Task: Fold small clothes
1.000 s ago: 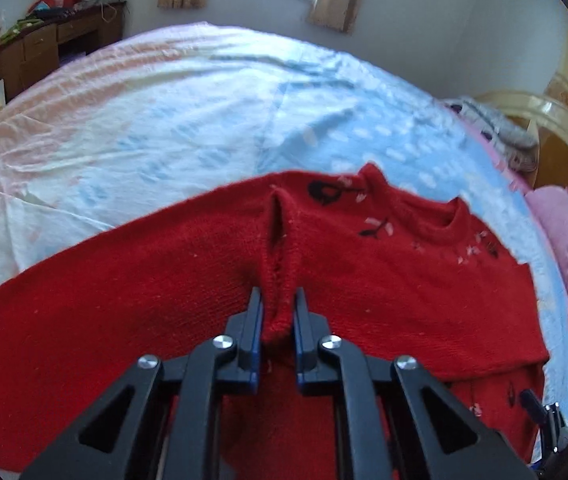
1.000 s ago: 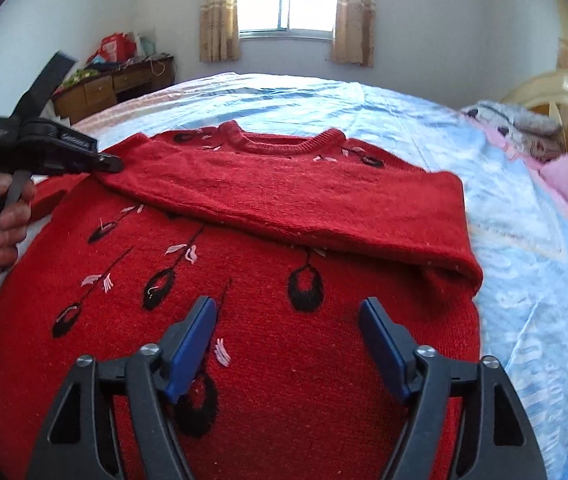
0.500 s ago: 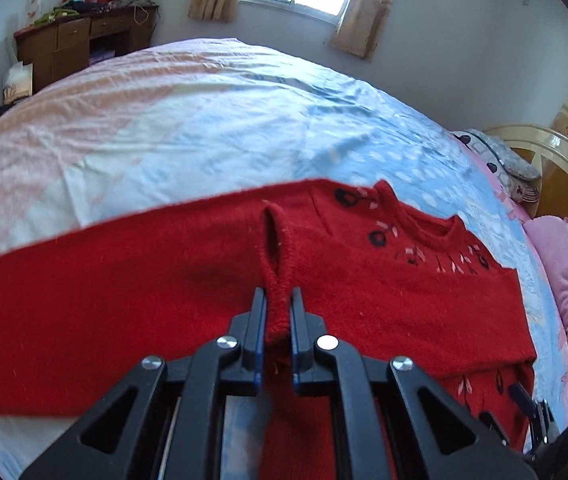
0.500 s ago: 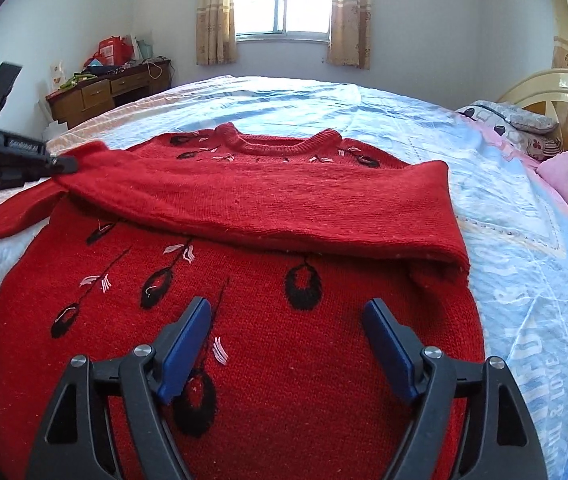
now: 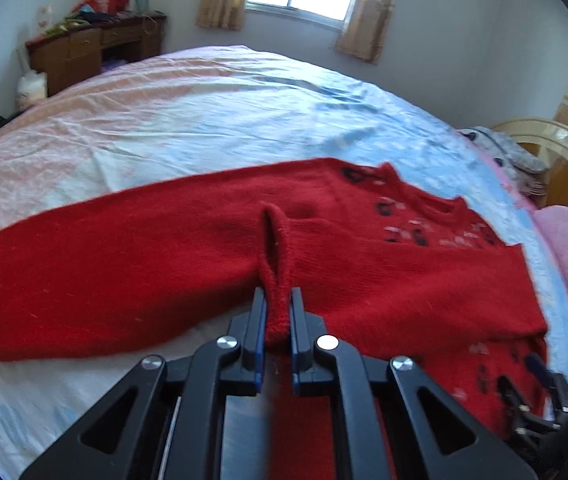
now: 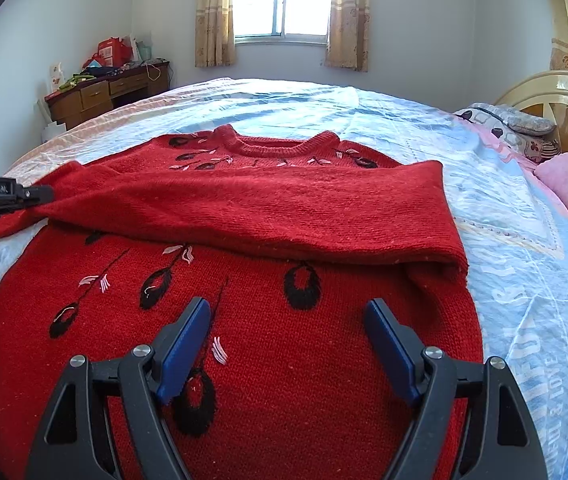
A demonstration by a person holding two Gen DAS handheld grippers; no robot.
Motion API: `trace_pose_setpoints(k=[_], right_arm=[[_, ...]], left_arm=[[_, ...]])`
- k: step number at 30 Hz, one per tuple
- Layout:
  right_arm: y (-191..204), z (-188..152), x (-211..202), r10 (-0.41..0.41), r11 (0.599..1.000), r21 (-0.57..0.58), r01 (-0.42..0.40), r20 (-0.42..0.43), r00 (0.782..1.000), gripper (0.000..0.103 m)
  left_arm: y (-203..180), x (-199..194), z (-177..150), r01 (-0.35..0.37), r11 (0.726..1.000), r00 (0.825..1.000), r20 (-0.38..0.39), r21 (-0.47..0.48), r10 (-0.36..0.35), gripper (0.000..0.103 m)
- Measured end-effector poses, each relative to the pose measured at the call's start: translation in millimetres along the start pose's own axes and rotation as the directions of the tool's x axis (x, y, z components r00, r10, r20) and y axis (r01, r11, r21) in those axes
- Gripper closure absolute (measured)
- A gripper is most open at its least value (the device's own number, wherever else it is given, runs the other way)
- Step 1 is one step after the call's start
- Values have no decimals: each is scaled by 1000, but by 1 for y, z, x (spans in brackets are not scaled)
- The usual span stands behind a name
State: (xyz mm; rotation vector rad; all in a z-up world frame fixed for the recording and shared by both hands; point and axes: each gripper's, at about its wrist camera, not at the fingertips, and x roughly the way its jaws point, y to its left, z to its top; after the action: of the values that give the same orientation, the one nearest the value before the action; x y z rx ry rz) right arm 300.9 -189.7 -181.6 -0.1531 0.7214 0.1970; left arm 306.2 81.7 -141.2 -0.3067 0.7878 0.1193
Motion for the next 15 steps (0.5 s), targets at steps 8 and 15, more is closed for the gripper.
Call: trace_pose_setpoints(k=[8, 15], right_arm=[[0, -1, 0, -4, 1000, -1, 4, 2, 1000, 22], [-2, 3, -4, 4, 1000, 5, -4, 3, 1000, 21]], left_arm=[[-1, 3, -6, 11, 999, 999, -46, 39, -9, 67], [32, -41, -1, -91, 993, 995, 35, 70, 89, 31]])
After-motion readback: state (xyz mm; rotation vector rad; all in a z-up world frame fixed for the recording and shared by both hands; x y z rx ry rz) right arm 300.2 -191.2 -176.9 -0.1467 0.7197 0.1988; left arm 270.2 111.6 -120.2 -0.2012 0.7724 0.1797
